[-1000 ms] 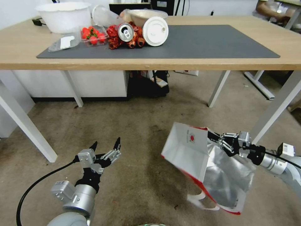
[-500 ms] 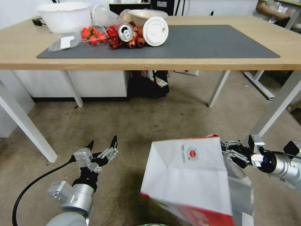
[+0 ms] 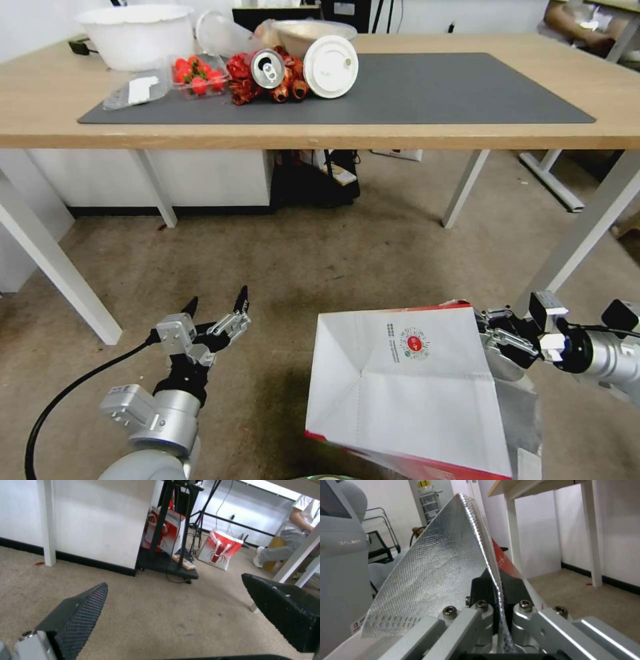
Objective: Pick up the food delivery bag from the floor and place it on the table.
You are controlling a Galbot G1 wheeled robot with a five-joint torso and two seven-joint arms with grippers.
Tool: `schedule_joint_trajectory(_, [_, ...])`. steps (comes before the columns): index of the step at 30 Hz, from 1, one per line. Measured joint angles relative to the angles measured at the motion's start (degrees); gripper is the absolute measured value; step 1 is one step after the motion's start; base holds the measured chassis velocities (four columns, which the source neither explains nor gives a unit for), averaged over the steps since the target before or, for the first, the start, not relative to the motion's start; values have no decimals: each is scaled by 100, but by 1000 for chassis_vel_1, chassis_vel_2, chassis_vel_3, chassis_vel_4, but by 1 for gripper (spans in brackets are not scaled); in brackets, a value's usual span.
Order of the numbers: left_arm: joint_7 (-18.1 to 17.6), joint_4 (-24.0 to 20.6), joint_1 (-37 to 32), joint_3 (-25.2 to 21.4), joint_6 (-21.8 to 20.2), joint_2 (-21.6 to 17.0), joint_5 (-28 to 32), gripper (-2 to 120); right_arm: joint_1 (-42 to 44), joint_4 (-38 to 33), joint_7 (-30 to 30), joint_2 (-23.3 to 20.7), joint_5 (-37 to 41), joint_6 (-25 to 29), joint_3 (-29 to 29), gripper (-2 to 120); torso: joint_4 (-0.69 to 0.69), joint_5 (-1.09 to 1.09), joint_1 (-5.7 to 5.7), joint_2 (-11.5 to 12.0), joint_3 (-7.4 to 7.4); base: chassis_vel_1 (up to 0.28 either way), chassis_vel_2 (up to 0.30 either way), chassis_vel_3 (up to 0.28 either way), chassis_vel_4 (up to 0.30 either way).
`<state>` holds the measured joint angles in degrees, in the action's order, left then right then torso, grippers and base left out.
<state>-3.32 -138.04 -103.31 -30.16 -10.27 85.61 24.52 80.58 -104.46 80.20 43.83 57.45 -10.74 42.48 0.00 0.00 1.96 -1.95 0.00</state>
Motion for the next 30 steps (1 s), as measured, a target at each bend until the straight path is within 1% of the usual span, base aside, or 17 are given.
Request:
schedule_joint_trajectory(8, [8, 29, 23, 15, 195, -31, 33, 100, 126, -72, -38, 56, -97, 106, 39, 0, 0, 0, 0, -10, 3, 0, 0, 0, 0])
schedule_joint_trajectory(14, [40, 4, -22, 19, 196, -59, 58, 100, 233, -162, -19, 134, -174, 133, 73, 0, 0, 0, 2, -46, 27, 0, 0, 0, 0])
schedule_joint_trajectory(17, [66, -19, -45, 28, 196, -43, -18, 100, 303, -225, -18, 197, -238, 157, 75, 0, 0, 0, 4, -137, 112, 0, 0, 0, 0])
schedule_joint_trajectory(18, [66, -19, -45, 28, 196, -43, -18, 100, 303, -225, -18, 197, -238, 157, 75, 0, 0, 0, 4, -137, 112, 0, 0, 0, 0])
schedule_joint_trajectory(21, [59, -42, -59, 29, 194, -36, -47, 100, 315, -243, -18, 212, -274, 164, 72, 0, 0, 0, 6, -212, 188, 0, 0, 0, 0])
schedule_joint_trajectory(22, [59, -42, -59, 29, 194, -36, -47, 100, 315, -243, -18, 212, -274, 164, 72, 0, 0, 0, 6, -212, 188, 0, 0, 0, 0])
schedule_joint_trajectory(29, [41, -59, -85, 16, 170, -23, -119, 100, 291, -249, -23, 185, -284, 166, 44, 0, 0, 0, 23, -403, 364, 0, 0, 0, 0])
schedule_joint_trajectory(30, [41, -59, -85, 16, 170, -23, -119, 100, 291, -249, -23, 185, -284, 166, 44, 0, 0, 0, 23, -403, 364, 0, 0, 0, 0])
